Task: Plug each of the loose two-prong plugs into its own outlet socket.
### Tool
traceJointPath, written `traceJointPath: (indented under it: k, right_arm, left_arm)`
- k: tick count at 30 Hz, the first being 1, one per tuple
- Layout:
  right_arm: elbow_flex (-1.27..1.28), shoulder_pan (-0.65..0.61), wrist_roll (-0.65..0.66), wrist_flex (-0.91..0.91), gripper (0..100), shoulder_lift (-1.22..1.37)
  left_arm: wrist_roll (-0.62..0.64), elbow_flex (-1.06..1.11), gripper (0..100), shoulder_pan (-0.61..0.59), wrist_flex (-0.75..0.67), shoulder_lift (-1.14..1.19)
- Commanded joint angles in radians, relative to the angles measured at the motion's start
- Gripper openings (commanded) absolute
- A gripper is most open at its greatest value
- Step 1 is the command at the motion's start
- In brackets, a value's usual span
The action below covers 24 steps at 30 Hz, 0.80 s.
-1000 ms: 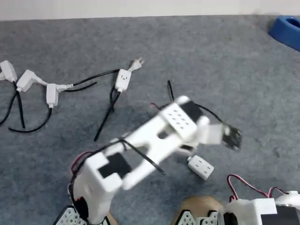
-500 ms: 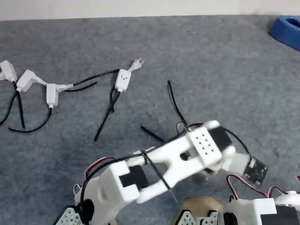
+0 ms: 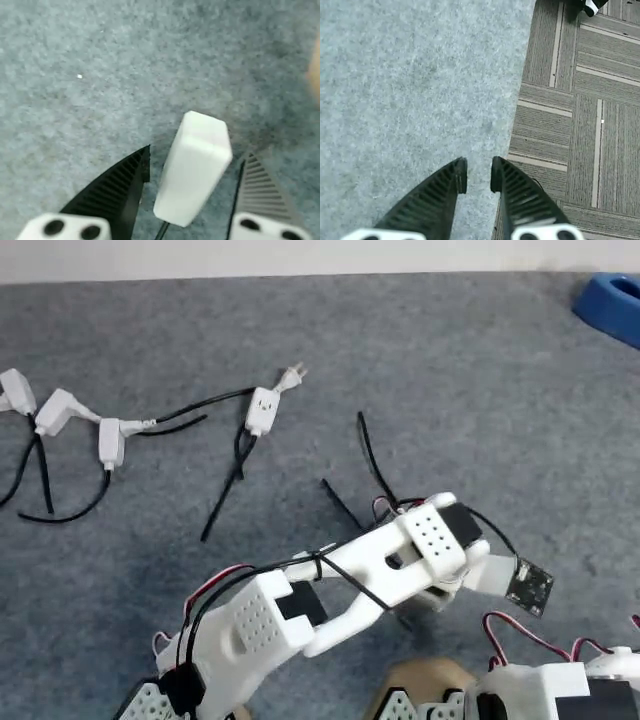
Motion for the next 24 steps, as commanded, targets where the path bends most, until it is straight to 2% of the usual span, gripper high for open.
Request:
traceJointPath:
  k: [1, 9, 12, 16, 24]
  right_arm:
    - [-0.007, -0.018, 0.044, -0.018, 8.8, -0.05]
    - [-0.01, -0.019, 0.048, -0.018, 8.8, -0.051]
    - [-0.01, -0.019, 0.048, -0.018, 8.8, -0.051]
    - [-0.005, -0.019, 0.052, -0.018, 8.8, -0.051]
    - [-0.008, -0.019, 0.052, -0.018, 8.8, -0.051]
  left_arm:
    - [-0.009, -0.07, 26, -0.031, 0.048, -0.012]
    - [-0.009, -0.372, 27, -0.039, 0.319, -0.013]
    - [-0.009, -0.503, 27, -0.064, 0.377, -0.008]
    - [-0.04, -0.558, 27, -0.102, 0.374, 0.01]
    - [-0.051, -0.559, 27, -0.113, 0.215, 0.185]
